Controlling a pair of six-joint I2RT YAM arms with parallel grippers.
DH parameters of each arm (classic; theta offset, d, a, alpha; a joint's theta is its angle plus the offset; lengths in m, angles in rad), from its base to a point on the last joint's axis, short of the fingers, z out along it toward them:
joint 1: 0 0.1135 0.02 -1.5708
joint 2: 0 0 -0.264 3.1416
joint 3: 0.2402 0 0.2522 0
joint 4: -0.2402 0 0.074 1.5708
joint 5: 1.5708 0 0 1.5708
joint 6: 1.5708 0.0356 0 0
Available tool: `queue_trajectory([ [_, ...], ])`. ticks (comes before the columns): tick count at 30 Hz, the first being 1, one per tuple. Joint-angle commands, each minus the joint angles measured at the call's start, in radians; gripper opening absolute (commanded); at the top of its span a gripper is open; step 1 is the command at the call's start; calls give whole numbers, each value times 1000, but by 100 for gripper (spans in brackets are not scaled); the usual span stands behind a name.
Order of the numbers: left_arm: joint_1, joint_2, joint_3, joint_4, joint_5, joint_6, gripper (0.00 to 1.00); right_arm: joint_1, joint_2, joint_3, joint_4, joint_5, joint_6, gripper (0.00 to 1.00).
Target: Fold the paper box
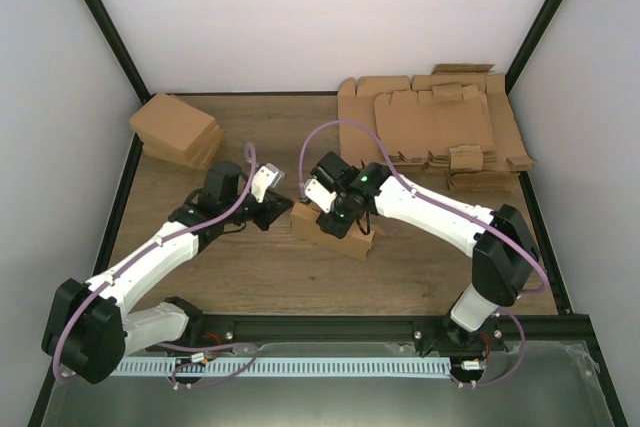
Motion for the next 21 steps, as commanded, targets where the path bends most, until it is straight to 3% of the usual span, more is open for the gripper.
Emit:
queue_trajectory([
  [1, -7, 7, 37, 21, -23, -45, 7, 4, -30, 40, 20, 5, 16, 37],
  [15, -94, 2, -18, 135, -116, -237, 8, 4, -15, 42, 41, -22, 58, 34],
  [21, -114, 4, -56, 141, -193, -176, 7, 4, -14, 38, 43, -23, 51, 34],
])
